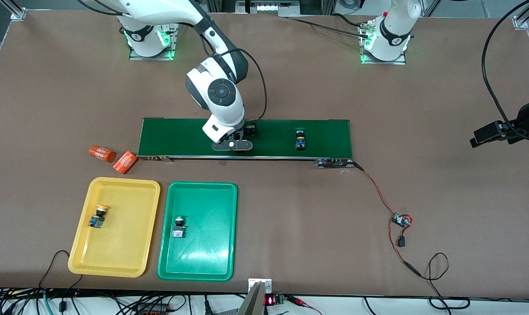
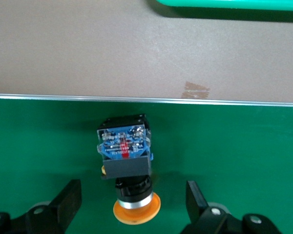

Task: Sort buttons by color to trays
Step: 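Carry the yellow-ringed button over the yellow tray with the right gripper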

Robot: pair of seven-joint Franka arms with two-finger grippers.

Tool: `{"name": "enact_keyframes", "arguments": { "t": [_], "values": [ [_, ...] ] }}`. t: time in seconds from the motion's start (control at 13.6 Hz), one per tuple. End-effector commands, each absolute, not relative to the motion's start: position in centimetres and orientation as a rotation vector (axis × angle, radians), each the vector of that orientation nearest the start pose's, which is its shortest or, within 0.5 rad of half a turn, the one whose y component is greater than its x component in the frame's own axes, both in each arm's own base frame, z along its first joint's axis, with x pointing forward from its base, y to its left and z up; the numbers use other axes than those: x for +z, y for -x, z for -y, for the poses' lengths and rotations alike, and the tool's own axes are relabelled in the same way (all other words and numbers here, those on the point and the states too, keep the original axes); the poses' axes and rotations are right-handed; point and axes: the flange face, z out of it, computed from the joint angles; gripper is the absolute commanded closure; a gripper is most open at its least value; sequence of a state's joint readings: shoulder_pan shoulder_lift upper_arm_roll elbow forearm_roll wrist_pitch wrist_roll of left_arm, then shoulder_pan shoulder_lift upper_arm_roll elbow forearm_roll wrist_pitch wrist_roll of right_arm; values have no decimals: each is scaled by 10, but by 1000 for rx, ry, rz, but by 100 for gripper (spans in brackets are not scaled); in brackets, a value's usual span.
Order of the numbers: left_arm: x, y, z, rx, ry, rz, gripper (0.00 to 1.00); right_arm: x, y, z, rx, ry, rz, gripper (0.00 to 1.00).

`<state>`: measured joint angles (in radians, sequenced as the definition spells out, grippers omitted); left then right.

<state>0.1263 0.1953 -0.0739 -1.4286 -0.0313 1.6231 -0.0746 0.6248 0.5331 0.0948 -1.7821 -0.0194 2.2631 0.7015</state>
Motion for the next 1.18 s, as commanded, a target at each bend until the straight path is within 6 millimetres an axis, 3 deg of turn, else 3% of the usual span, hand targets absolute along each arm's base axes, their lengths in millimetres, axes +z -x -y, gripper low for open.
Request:
{"name": "enact_keyframes", "arguments": {
  "t": [0.0,0.22,0.44,0.66,0.81,0.88,1.11],
  "values": [
    [591,-613,-35,2,3156,216,0,259,-490,-420,67,3145,14,48],
    [600,-608,-42,0,3152,215,0,260,-496,-415,65,3144,-5,84],
    [600,-601,-43,76,3159,112,0,271,-506,-408,46,3134,-26,88],
    [601,-600,-43,62,3157,120,0,317,-545,-379,6,3126,-96,88],
    [604,-605,-42,-1,3155,118,0,355,-586,-345,-12,3131,-127,88],
    [604,-607,-43,-35,3154,120,0,370,-609,-316,-20,3139,-83,88],
    [603,-606,-41,-11,3155,113,0,372,-651,-236,-23,3152,-41,90]
  ]
}}
